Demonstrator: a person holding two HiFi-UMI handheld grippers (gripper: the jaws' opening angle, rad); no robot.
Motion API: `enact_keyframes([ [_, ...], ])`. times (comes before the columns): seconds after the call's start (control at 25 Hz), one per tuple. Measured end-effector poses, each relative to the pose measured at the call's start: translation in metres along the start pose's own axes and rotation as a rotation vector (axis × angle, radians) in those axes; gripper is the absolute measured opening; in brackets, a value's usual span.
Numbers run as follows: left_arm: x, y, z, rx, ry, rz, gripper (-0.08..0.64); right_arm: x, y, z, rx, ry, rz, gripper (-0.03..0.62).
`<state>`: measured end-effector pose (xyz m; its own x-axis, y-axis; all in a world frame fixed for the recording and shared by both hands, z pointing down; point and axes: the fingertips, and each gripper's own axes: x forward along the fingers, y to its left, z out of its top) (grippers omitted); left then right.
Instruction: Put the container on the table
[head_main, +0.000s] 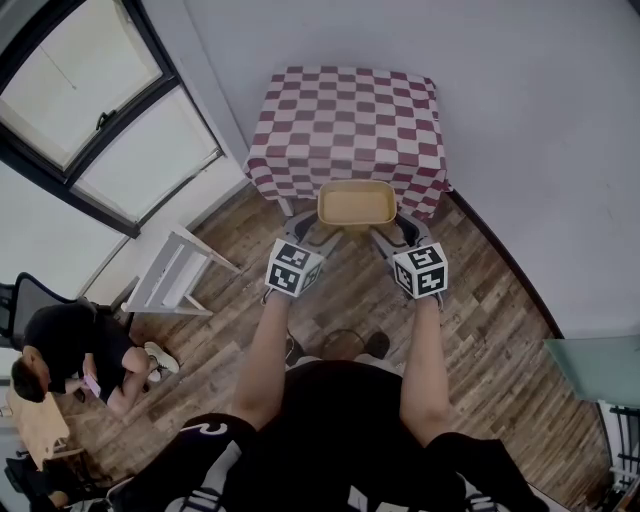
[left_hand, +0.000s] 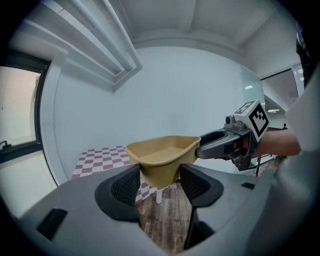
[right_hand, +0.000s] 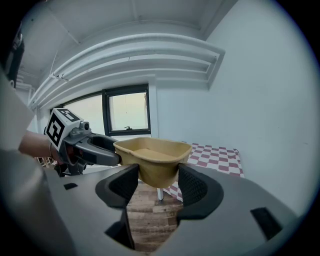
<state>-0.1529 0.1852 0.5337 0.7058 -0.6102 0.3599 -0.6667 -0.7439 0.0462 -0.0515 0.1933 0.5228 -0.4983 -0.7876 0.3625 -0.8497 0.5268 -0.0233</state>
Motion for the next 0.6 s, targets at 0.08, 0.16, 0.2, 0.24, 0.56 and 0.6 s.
enact_keyframes([
  [0.08,0.001,-0.003,0.0,0.002,0.003,0.001,0.262,-0.003,-0.002,-0.002,0.002,-0.002,0.002,0.264],
  [0.16,0.004,-0.007,0.001,0.005,0.007,0.003,0.262,-0.005,-0.005,-0.004,0.005,-0.005,0.005,0.264],
  [0.2,0.006,-0.009,0.001,0.006,0.009,0.005,0.262,-0.006,-0.008,-0.005,0.006,-0.006,0.007,0.264],
  [0.24,0.008,-0.011,0.001,0.006,0.012,0.008,0.262,-0.008,-0.01,-0.006,0.006,-0.008,0.009,0.264],
  [0.56,0.031,-0.036,0.004,-0.002,0.019,0.04,0.262,-0.024,-0.039,-0.017,0.002,-0.009,0.034,0.262],
  [0.6,0.035,-0.041,0.005,-0.004,0.019,0.045,0.262,-0.027,-0.043,-0.018,0.0,-0.009,0.038,0.262],
])
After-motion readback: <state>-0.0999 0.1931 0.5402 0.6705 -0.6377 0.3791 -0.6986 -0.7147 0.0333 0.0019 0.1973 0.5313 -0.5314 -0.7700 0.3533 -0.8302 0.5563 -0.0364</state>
